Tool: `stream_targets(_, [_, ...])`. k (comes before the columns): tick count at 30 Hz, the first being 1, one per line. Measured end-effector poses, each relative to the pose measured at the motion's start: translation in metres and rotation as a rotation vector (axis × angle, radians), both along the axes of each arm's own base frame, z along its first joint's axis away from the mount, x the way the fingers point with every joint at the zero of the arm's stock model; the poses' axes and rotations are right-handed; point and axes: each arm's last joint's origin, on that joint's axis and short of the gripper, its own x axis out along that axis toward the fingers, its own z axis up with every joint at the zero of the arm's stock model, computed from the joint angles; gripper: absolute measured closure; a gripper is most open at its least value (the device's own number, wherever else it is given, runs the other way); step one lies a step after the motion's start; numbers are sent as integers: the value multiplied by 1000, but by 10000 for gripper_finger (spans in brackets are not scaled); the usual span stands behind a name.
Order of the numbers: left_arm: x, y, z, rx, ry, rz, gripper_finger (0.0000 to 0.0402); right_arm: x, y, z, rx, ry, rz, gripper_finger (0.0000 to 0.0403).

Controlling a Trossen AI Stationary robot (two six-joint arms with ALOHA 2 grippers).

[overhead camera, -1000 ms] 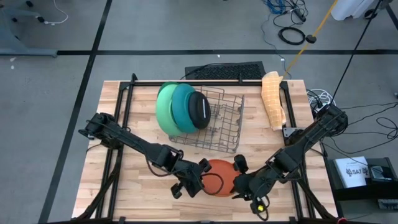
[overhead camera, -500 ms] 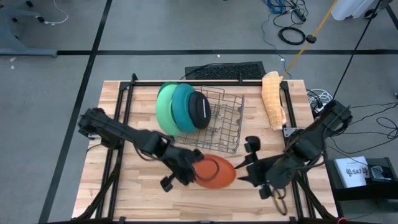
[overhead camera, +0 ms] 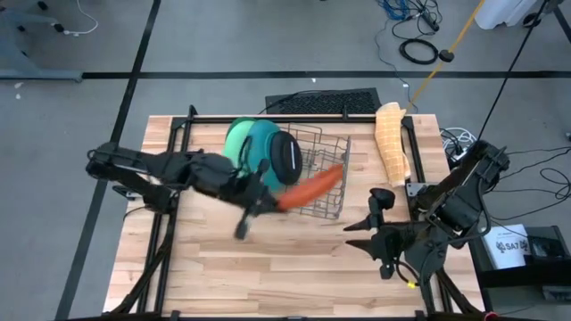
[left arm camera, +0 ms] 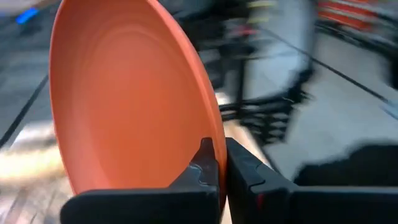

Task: Sort dishes
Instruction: Put the orange plate into the dish rack

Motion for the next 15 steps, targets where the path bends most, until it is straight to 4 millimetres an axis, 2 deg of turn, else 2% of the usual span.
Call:
stream_targets(7, [37,48,-49,-318,-2,362,402,-2,6,0,-70,-61,-60,271])
stream_targets(11, [41,73,-77,-452,-28,512,402,-7,11,-1,-67,-75,-60,271])
stream_targets(15, [42,87,-100,-577,-77,568,402,-12,18,-8,-96,-92,-63,271])
